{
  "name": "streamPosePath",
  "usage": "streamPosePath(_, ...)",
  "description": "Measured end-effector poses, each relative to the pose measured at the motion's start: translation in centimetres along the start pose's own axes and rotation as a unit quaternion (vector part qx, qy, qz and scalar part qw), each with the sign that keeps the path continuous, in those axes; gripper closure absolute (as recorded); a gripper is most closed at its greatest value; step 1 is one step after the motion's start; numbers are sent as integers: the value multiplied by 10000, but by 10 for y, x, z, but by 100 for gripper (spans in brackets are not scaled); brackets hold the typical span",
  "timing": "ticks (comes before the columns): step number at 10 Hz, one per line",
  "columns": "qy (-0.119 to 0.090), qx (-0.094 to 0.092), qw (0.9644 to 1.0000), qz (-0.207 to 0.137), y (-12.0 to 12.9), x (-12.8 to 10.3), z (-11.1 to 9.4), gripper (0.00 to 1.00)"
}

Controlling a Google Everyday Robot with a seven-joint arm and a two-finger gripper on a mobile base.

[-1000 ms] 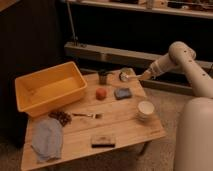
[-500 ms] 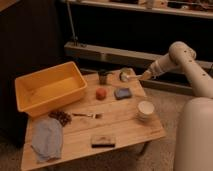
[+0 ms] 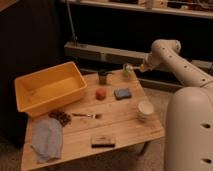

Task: Place brush in plastic cup

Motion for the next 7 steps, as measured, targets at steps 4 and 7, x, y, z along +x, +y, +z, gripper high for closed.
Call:
streamPosePath(4, -102, 20, 9999, 113, -21, -13, -6, 100)
streamPosePath(7, -269, -243, 9983, 456, -22, -7, -1, 100)
